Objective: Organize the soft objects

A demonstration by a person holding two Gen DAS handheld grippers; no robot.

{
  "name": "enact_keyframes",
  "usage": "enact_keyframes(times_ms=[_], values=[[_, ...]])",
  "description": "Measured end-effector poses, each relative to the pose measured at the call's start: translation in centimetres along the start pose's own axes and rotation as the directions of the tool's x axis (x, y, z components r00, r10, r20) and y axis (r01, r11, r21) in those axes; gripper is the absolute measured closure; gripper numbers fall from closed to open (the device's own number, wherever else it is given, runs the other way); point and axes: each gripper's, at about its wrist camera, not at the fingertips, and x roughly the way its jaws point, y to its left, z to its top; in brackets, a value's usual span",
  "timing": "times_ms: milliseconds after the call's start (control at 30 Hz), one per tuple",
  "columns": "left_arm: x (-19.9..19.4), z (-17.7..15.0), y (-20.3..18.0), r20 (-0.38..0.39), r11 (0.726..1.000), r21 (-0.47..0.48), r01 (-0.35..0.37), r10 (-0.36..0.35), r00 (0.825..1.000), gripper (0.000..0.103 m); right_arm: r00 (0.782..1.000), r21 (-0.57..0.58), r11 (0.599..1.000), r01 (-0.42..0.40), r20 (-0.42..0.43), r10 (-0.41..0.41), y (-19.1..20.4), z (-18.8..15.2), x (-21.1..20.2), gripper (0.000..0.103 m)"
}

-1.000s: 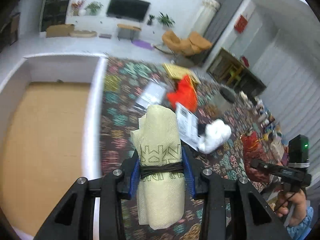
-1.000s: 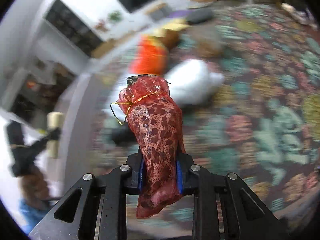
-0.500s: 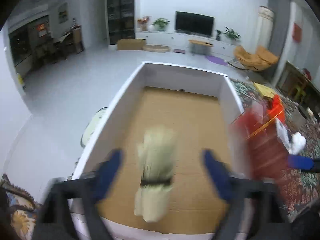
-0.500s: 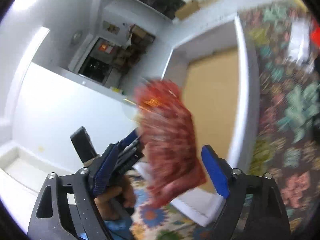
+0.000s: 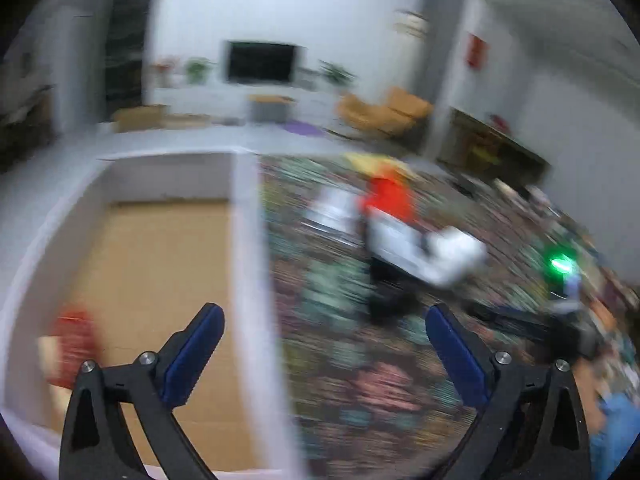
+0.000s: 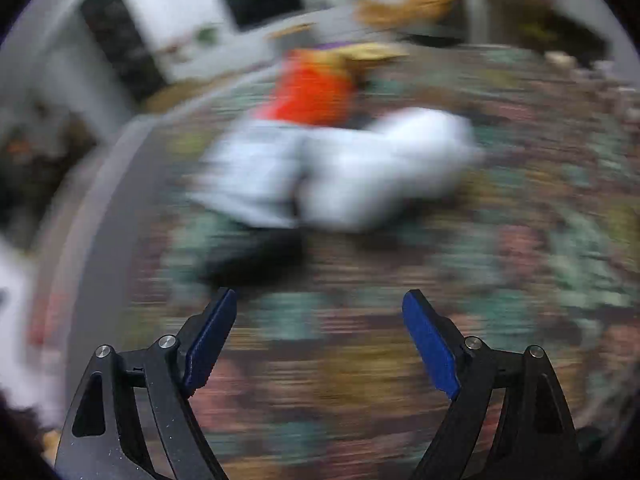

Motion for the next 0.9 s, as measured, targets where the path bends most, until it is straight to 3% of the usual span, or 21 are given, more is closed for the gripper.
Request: enact_keyframes(times_ms=[67,133,200,300,367,467,567,900], values=[[3.3,-1.3,-3.3,-0.078,0.998,0.038,0.058,-0.055,0.995,0.0,0.996,0.018,0.996,0.089,0.008,-0.089,-2.7,0.3,1.0,0.016],[7.6,-3.3,-5.9,-0.164,0.995,0.077,0.063,-0.049,0.985,0.0,0.994,0.039,0.993,0.108,0.0,-0.108,-4.0,0.7,1.9,0.016],[11.9,-5.3,-6.9,-0.232,0.993,0.117,0.013,0.014,0.973,0.0,0.995,0.056,0.993,0.099,-0.005,-0.099,-5.3,0.9,3.1,0.016],[16.1,-6.5,-7.0,-0.266,0.986,0.152,-0.066,0.105,0.958,0.0,0.995,0.054,0.994,0.098,-0.025,-0.097,-6.7,0.0,4.4,0.016],[17.1,-6.6,-6.4,-0.275,0.988,0.137,-0.073,0.108,0.955,0.0,0.992,0.022,0.992,0.121,0.031,-0.122,-5.6,-1.3,4.4,0.013],[18.2,-6.0,-6.3,-0.245,0.98,0.166,-0.107,0.146,0.958,0.0,0.983,-0.024,0.983,0.181,0.033,-0.18,-3.9,-1.6,5.2,0.009],[19.8,-4.9,-6.7,-0.236,0.972,0.205,-0.113,0.161,0.958,0.0,0.984,-0.008,0.985,0.172,0.039,-0.172,-3.5,-1.8,4.8,0.008],[22.1,-3.2,-6.6,-0.205,0.978,0.181,-0.109,0.145,0.968,0.0,0.984,-0.007,0.985,0.171,0.042,-0.171,-4.1,-1.3,5.1,0.007]])
